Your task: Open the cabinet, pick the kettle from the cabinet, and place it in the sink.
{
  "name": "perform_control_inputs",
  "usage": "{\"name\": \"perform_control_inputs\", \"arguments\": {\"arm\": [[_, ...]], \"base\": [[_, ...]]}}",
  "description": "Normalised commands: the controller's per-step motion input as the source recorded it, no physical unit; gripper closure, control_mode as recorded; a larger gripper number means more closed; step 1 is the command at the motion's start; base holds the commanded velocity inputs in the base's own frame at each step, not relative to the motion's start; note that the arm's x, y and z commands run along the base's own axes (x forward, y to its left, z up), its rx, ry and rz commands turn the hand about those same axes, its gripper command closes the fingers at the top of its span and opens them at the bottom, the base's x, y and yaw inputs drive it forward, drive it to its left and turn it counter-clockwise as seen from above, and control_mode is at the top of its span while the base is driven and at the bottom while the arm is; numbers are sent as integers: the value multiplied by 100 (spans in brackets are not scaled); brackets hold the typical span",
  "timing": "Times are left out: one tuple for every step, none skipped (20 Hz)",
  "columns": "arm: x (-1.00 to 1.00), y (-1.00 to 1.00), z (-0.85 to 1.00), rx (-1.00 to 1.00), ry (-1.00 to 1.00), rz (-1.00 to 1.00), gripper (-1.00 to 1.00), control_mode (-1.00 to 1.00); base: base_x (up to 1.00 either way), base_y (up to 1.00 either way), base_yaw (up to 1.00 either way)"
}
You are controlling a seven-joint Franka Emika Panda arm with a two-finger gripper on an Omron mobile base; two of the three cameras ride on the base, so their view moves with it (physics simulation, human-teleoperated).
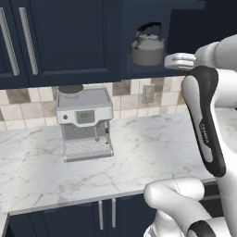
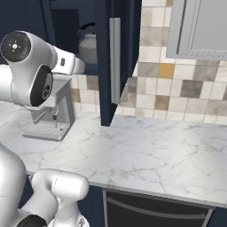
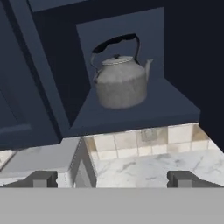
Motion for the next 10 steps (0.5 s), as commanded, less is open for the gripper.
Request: {"name": "perform_control_inputs", "arguments": {"arm": [[33,1,18,-2,3,15,-100,-100],[31,0,16,-1,1,18,-100,-100],[29,0,16,0,2,19,-100,-100],[28,0,11,0,4,23,-100,-100],[31,0,8,0,0,23,-100,-100],[32,1,7,0,0,22,-100,-100],[35,6,8,-1,0,20,-100,-100],[37,7,7,-2,0,17,-100,-100],[39,10,8,-3,0,14,-100,-100],[37,11,7,-6,0,11,-100,-100]], "base": [[0,0,0],[0,0,0],[0,0,0],[0,0,0],[0,0,0],[0,0,0],[0,0,0],[0,0,0],[0,0,0],[0,0,0]]}}
